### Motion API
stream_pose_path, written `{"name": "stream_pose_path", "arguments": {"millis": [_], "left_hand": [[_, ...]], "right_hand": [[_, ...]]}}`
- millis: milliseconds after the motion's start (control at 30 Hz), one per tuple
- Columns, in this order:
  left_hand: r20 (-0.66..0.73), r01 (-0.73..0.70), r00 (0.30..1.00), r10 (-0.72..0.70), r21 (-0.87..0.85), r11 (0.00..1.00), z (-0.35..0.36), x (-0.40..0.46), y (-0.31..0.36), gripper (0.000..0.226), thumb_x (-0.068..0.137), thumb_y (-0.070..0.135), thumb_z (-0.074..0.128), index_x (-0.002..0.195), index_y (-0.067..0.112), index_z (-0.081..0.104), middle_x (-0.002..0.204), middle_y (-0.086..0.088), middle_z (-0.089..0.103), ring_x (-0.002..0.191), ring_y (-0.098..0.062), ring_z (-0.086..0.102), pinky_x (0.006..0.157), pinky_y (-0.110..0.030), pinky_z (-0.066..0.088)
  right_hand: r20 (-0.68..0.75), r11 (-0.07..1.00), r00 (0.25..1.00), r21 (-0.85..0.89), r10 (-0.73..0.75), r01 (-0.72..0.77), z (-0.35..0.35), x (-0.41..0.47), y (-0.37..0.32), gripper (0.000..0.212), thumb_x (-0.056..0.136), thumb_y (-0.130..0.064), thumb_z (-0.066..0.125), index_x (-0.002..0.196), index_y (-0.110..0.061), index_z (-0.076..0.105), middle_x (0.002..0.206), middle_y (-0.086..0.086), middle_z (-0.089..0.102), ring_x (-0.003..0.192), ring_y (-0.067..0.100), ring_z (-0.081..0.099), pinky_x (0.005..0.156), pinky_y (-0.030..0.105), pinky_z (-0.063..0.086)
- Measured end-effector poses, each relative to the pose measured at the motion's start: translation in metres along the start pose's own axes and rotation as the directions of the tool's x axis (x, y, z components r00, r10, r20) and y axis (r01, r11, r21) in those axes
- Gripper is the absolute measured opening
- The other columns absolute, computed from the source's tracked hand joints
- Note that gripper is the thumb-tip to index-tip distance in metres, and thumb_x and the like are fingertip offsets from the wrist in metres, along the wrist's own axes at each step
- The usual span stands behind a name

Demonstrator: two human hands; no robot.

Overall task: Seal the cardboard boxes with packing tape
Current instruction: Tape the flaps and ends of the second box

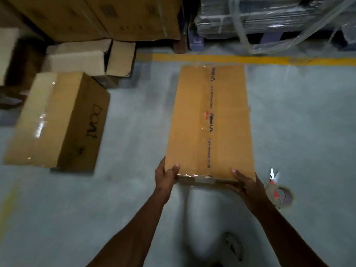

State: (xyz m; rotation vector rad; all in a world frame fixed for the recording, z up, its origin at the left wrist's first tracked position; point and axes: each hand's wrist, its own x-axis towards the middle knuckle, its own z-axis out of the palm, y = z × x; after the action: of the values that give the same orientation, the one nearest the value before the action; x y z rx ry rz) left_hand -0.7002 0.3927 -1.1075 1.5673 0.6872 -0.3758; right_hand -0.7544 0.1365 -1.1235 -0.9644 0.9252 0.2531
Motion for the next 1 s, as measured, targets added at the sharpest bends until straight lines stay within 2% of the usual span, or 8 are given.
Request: {"name": "stream_pose_path", "arguments": {"millis": [100, 233, 400, 467, 667, 800, 900, 1000], "left_hand": [[-0.037, 0.062, 0.997, -0.061, 0.039, 0.997, -0.052, -0.049, 0.028, 0.052, 0.085, 0.024, 0.077, 0.135, 0.020, 0.064, 0.118, -0.006, 0.074, 0.110, -0.032, 0.070, 0.087, -0.058, 0.060], [-0.077, 0.085, 0.994, -0.080, 0.066, 0.994, -0.126, -0.095, 0.060, 0.039, 0.094, 0.014, 0.073, 0.133, 0.017, 0.066, 0.115, -0.005, 0.076, 0.109, -0.032, 0.071, 0.088, -0.058, 0.060], [-0.144, 0.106, 0.984, -0.103, 0.015, 0.994, -0.213, -0.103, 0.088, 0.043, 0.094, 0.012, 0.073, 0.135, 0.015, 0.064, 0.120, -0.011, 0.074, 0.109, -0.035, 0.070, 0.085, -0.054, 0.062], [-0.165, 0.100, 0.981, -0.097, 0.011, 0.995, -0.246, -0.086, 0.095, 0.043, 0.093, 0.012, 0.074, 0.135, 0.014, 0.064, 0.120, -0.012, 0.073, 0.108, -0.035, 0.070, 0.084, -0.055, 0.062], [-0.131, 0.011, 0.991, -0.007, 0.026, 1.000, -0.329, 0.011, 0.082, 0.047, 0.092, 0.011, 0.075, 0.137, 0.015, 0.061, 0.123, -0.007, 0.070, 0.107, -0.028, 0.069, 0.078, -0.055, 0.063], [-0.121, 0.011, 0.993, -0.007, 0.035, 0.999, -0.377, 0.087, 0.054, 0.055, 0.091, 0.010, 0.075, 0.143, 0.014, 0.057, 0.129, -0.010, 0.068, 0.111, -0.030, 0.068, 0.082, -0.055, 0.062], [-0.076, 0.044, 0.996, -0.040, 0.052, 0.998, -0.411, 0.130, 0.040, 0.060, 0.093, 0.004, 0.072, 0.149, 0.014, 0.052, 0.133, -0.011, 0.065, 0.113, -0.028, 0.066, 0.084, -0.047, 0.063], [-0.103, 0.042, 0.994, -0.038, 0.046, 0.998, -0.435, 0.157, 0.032, 0.063, 0.093, 0.000, 0.070, 0.151, 0.015, 0.050, 0.131, -0.010, 0.064, 0.111, -0.024, 0.066, 0.085, -0.044, 0.063]], "right_hand": [[0.024, 0.999, 0.999, -0.021, 0.034, -0.034, 0.023, -0.065, 0.003, 0.056, 0.086, -0.012, 0.074, 0.138, -0.021, 0.055, 0.134, 0.010, 0.063, 0.110, 0.036, 0.069, 0.079, 0.052, 0.062], [0.090, 0.994, 0.993, -0.074, 0.081, -0.075, 0.070, -0.135, 0.002, 0.065, 0.084, -0.013, 0.076, 0.143, -0.024, 0.053, 0.138, 0.008, 0.061, 0.117, 0.043, 0.065, 0.083, 0.064, 0.058], [0.128, 0.984, 0.988, -0.162, 0.089, -0.068, 0.157, -0.173, 0.006, 0.066, 0.089, -0.011, 0.074, 0.148, -0.025, 0.048, 0.136, 0.007, 0.062, 0.113, 0.039, 0.067, 0.082, 0.057, 0.061], [0.135, 0.982, 0.988, -0.183, 0.076, -0.050, 0.196, -0.172, 0.016, 0.064, 0.089, -0.010, 0.074, 0.146, -0.023, 0.049, 0.133, 0.008, 0.063, 0.112, 0.037, 0.066, 0.081, 0.052, 0.062], [0.088, 0.980, 0.996, -0.198, 0.017, 0.000, 0.290, -0.124, 0.082, 0.051, 0.085, -0.010, 0.078, 0.129, -0.028, 0.061, 0.120, 0.008, 0.072, 0.106, 0.034, 0.071, 0.089, 0.058, 0.059], [0.070, 0.972, 0.998, -0.233, 0.000, 0.016, 0.335, -0.085, 0.134, 0.068, 0.080, -0.020, 0.082, 0.142, -0.029, 0.055, 0.126, 0.006, 0.069, 0.111, 0.036, 0.069, 0.090, 0.058, 0.059], [0.067, 0.976, 0.998, -0.216, -0.001, 0.016, 0.360, -0.062, 0.170, 0.070, 0.085, -0.012, 0.079, 0.147, -0.029, 0.052, 0.129, 0.006, 0.068, 0.111, 0.034, 0.069, 0.093, 0.053, 0.058], [0.083, 0.971, 0.996, -0.234, -0.034, 0.052, 0.386, -0.054, 0.196, 0.065, 0.088, -0.004, 0.073, 0.144, -0.031, 0.053, 0.116, -0.009, 0.073, 0.106, 0.023, 0.071, 0.088, 0.041, 0.062]]}}
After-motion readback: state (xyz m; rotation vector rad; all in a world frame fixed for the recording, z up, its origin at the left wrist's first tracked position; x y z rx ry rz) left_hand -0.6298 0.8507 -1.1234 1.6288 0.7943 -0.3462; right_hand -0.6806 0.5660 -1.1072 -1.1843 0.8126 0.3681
